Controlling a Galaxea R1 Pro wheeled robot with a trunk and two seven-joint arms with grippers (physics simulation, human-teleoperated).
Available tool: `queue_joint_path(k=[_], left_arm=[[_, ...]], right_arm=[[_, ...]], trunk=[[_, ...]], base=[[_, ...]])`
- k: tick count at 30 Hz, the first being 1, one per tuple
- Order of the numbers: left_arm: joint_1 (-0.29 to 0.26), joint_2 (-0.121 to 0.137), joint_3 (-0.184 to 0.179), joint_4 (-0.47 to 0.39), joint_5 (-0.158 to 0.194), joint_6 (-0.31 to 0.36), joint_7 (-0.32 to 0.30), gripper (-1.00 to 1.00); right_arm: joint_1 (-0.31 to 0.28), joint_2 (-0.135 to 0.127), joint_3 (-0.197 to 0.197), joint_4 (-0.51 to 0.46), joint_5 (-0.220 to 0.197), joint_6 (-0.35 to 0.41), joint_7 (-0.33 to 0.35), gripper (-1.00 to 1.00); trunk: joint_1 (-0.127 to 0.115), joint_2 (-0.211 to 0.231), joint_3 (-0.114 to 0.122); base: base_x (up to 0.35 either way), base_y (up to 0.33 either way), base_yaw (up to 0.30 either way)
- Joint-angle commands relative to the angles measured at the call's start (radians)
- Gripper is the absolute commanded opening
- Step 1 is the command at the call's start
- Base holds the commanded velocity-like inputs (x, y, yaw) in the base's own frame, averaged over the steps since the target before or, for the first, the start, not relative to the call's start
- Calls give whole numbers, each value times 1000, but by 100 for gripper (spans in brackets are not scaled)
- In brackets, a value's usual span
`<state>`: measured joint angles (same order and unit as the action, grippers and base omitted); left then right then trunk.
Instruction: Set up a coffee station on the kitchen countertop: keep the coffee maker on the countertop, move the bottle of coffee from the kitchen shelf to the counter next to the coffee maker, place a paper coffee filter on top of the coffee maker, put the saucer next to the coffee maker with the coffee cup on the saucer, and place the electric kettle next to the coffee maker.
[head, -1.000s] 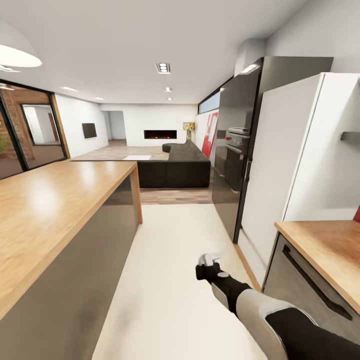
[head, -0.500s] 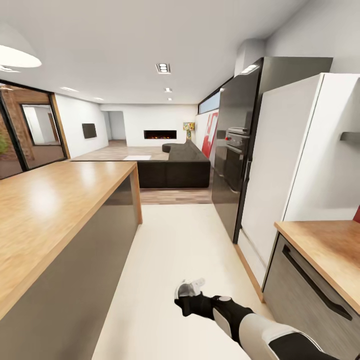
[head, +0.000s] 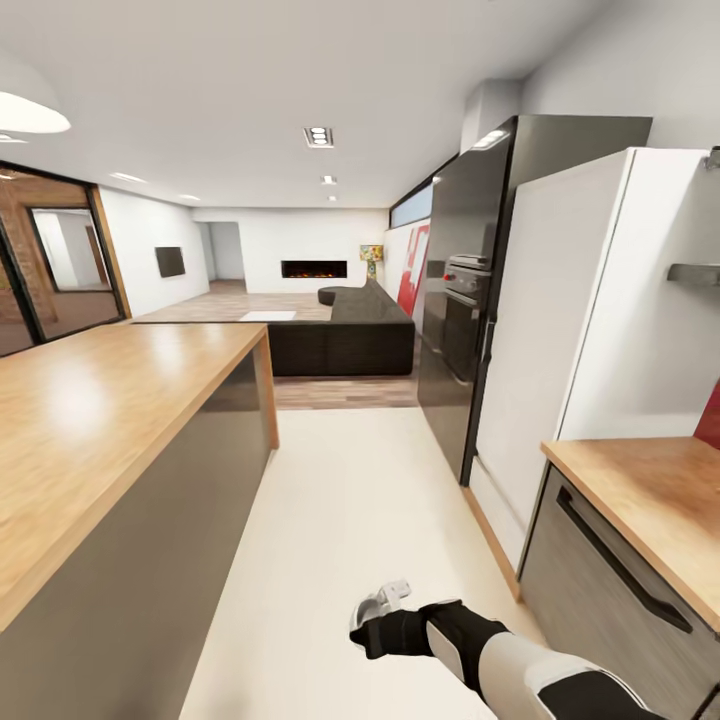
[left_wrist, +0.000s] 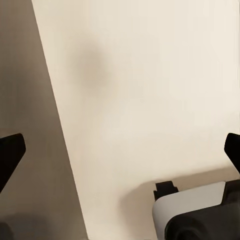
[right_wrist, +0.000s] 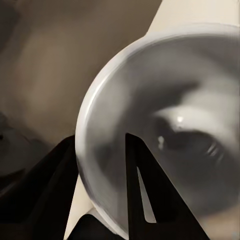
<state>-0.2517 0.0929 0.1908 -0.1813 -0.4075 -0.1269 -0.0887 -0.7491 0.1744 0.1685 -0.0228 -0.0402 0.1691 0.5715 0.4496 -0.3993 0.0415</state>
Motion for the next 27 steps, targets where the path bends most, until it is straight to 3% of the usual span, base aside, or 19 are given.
queue_joint_path(k=[1, 9, 14, 27], left_arm=[[0, 0, 9, 0, -8, -3, -5, 100], [-1, -2, 9, 0, -8, -3, -5, 100], [-1, -2, 10, 0, -8, -3, -5, 100], [-1, -2, 10, 0, -7, -2, -3, 100]], right_arm=[[2, 0, 3, -2, -6, 7, 3, -100], [40, 0, 5, -2, -6, -9, 9, -100], [46, 0, 5, -2, -5, -69, 41, -100], [59, 0, 5, -2, -4, -82, 49, -100]], trunk=[[0, -1, 0], [0, -1, 0], [0, -1, 0], [0, -1, 0]], base=[[0, 0, -248], [0, 0, -265], [36, 26, -267], [238, 196, -267]])
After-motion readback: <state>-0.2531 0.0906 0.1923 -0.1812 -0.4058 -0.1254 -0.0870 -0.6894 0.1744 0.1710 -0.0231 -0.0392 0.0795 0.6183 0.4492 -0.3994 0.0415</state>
